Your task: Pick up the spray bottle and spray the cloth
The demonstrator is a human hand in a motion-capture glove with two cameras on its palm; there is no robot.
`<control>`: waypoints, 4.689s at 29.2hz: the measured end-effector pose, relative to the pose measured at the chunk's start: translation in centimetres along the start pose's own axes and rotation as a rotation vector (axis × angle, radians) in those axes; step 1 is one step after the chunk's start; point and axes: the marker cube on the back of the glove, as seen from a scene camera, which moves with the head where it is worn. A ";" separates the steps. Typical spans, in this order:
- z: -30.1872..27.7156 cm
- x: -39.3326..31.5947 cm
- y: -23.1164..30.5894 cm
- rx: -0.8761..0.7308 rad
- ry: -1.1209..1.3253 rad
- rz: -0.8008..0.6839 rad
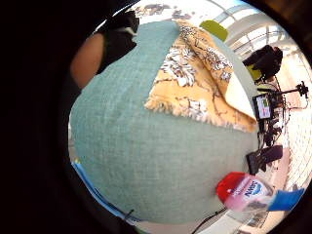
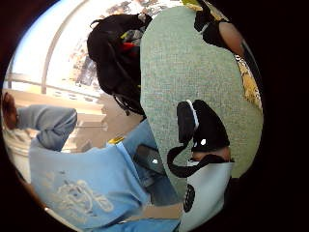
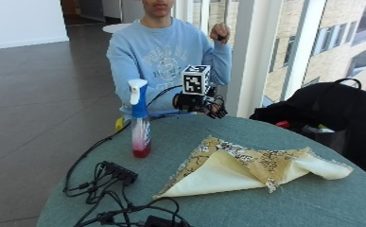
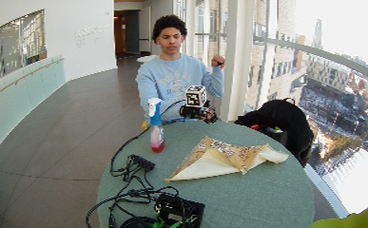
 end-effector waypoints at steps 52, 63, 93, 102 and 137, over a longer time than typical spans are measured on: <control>-5.3 2.1 12.2 0.172 -0.093 0.224; -7.6 7.8 21.7 0.435 -0.261 0.473; -3.3 20.4 17.9 0.815 -0.886 0.800; -2.6 19.9 16.6 0.917 -0.736 0.879; -10.0 21.7 8.5 0.461 -0.655 0.568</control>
